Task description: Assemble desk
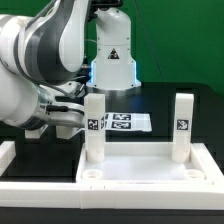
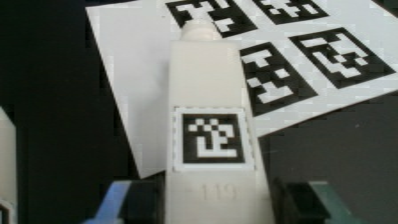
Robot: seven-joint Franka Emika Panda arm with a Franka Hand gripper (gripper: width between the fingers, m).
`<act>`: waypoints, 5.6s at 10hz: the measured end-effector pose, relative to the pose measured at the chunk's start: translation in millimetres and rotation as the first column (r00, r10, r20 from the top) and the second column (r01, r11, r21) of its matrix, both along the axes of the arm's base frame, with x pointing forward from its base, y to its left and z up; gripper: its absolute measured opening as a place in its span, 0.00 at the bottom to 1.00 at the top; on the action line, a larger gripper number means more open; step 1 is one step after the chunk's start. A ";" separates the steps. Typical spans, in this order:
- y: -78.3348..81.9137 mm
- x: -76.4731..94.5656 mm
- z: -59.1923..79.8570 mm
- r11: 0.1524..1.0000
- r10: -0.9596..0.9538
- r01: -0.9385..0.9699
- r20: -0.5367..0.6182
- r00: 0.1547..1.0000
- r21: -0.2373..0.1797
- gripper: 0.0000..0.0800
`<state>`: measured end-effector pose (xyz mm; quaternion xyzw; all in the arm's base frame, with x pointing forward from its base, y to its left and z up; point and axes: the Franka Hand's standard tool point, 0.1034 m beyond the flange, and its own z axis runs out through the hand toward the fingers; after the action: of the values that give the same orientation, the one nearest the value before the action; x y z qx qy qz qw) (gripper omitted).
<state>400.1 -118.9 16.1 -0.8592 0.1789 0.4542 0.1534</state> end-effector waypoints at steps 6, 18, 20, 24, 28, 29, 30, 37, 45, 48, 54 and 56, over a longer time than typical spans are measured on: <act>8.5 17.8 76.7 0.998 0.003 -0.007 0.060 0.998 0.058 0.36; 118.2 102.1 157.3 0.947 0.153 0.074 0.641 0.752 -0.314 0.36; 125.6 136.3 168.7 0.935 0.179 0.122 0.740 0.649 -0.333 0.36; 133.9 150.1 166.6 0.918 0.227 0.199 0.864 0.449 -0.344 0.36; 197.6 182.1 171.1 0.917 0.315 0.202 0.935 0.162 -0.344 0.36; 215.6 189.1 171.9 0.921 0.322 0.186 0.937 0.136 -0.344 0.36; 221.1 186.5 172.8 0.921 0.324 0.181 0.937 0.134 -0.344 0.36; 197.8 219.3 165.8 0.830 0.550 -0.077 0.834 -0.042 -0.552 0.36; 232.1 214.3 146.6 0.866 0.495 -0.073 0.869 0.005 -0.494 0.36; 231.3 211.4 143.3 0.866 0.497 -0.084 0.867 0.025 -0.494 0.36; 187.9 233.4 159.0 0.890 0.455 -0.027 0.889 0.044 -0.455 0.36; 191.9 234.3 156.4 0.898 0.439 -0.017 0.898 0.031 -0.439 0.36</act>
Offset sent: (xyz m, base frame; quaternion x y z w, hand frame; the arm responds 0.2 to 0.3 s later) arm 0.0062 0.0067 0.0618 0.0076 -0.0340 -0.0186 0.9992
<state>634.4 73.0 172.5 -0.9625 -0.0475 -0.2663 0.0206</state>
